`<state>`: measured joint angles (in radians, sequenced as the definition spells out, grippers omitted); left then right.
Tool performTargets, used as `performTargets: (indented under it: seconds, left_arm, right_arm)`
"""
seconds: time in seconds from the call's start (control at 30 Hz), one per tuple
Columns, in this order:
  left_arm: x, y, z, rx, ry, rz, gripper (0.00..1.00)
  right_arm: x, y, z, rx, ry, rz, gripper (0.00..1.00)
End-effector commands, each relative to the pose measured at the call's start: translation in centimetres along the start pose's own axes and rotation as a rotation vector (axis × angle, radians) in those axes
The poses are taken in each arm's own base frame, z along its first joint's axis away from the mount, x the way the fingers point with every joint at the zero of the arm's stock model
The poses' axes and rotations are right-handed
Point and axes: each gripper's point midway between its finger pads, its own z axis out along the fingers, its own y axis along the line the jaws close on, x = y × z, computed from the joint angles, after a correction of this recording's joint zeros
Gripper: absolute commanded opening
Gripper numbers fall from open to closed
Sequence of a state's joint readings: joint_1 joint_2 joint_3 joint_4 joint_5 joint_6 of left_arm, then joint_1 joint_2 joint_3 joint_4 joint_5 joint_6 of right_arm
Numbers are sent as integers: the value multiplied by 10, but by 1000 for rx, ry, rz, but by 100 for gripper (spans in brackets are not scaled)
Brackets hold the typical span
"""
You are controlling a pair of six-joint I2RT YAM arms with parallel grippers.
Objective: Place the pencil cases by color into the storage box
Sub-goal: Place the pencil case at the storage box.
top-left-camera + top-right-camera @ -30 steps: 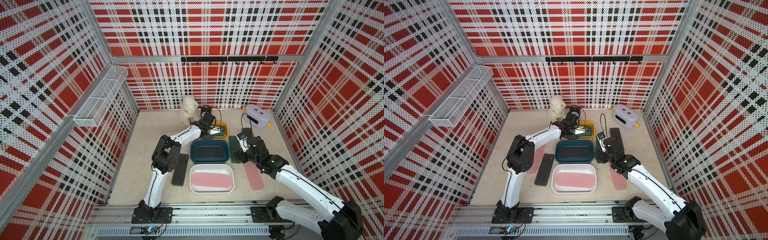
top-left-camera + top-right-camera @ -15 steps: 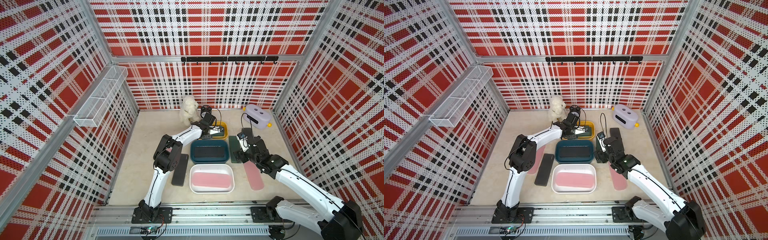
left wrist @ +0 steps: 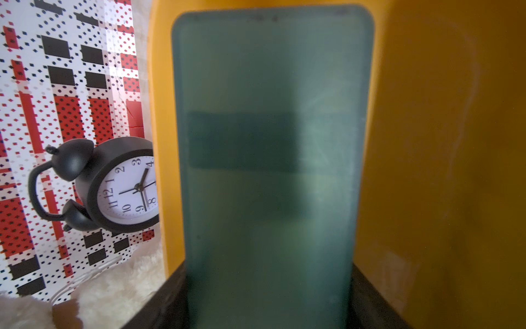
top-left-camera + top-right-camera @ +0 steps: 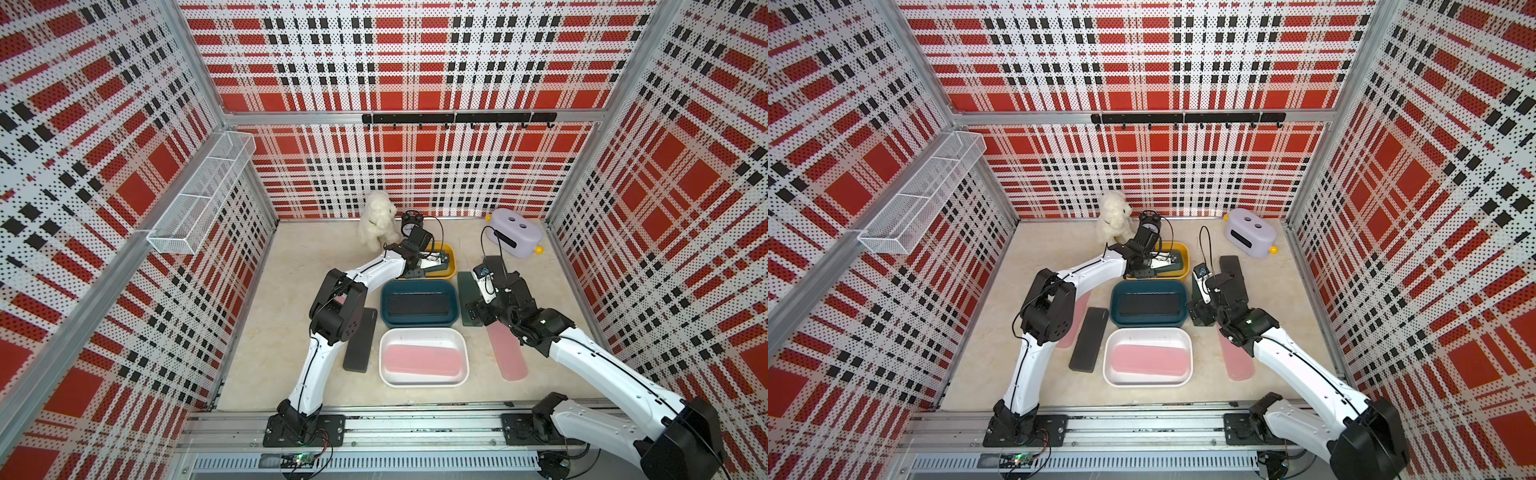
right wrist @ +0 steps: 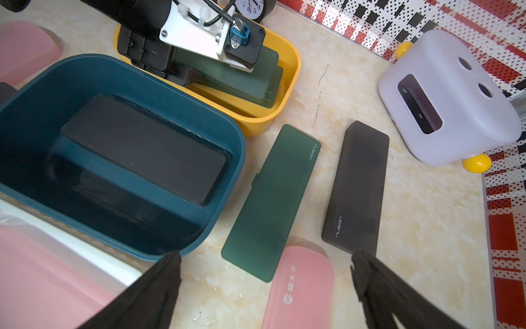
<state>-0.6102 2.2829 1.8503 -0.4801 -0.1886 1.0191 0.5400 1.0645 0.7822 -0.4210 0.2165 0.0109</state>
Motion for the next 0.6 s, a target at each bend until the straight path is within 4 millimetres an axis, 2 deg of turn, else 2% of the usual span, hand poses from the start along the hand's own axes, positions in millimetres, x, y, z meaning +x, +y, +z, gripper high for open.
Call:
performTargets:
  seconds: [0.0,0.5,0.57]
  left_arm:
    - [-5,-12,7,30,4,15,62]
    - [-9,-5,4,7,7,19,69]
    - [-8,-6,4,9,10,24,69]
  right_arm:
    - [-3,-1,2,2,-9,0,100]
    - [-11,-5,8,10,-5,-22,100]
    - [-12,1,9,-21,-7,-24,100]
